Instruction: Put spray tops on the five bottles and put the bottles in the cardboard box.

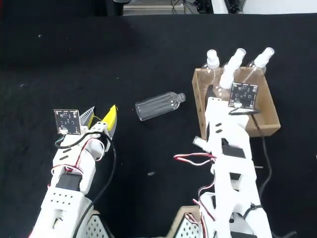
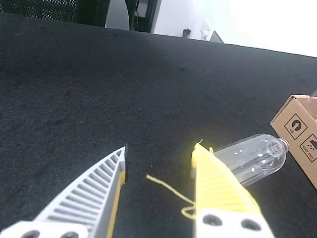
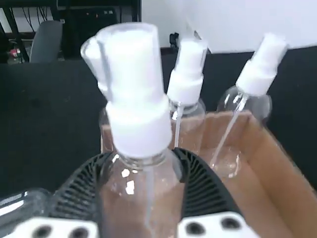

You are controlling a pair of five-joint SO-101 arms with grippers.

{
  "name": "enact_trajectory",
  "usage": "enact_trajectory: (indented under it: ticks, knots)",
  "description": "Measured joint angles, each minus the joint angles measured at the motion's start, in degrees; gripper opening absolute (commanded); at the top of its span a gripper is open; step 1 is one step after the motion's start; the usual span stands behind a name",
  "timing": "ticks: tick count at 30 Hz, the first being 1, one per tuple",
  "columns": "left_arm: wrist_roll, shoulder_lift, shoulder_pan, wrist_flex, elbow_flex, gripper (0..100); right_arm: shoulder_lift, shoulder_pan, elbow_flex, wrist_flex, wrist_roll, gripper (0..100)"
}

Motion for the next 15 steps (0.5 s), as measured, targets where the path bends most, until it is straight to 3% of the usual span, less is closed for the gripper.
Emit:
enact_trajectory:
  ticks: [6, 11, 15]
  knots:
    - [0.0, 0.0, 0.0, 0.0, 0.0, 20, 0.0, 0.0, 3.8, -4.0, -5.6, 1.0]
    - [0.0, 0.0, 0.0, 0.0, 0.0, 20, 0.0, 0.0, 8.9, -13.8, -3.6, 1.0]
    - [0.0, 0.0, 0.0, 0.0, 0.0, 20, 0.0, 0.0, 9.6, -15.9, -2.5, 1.1]
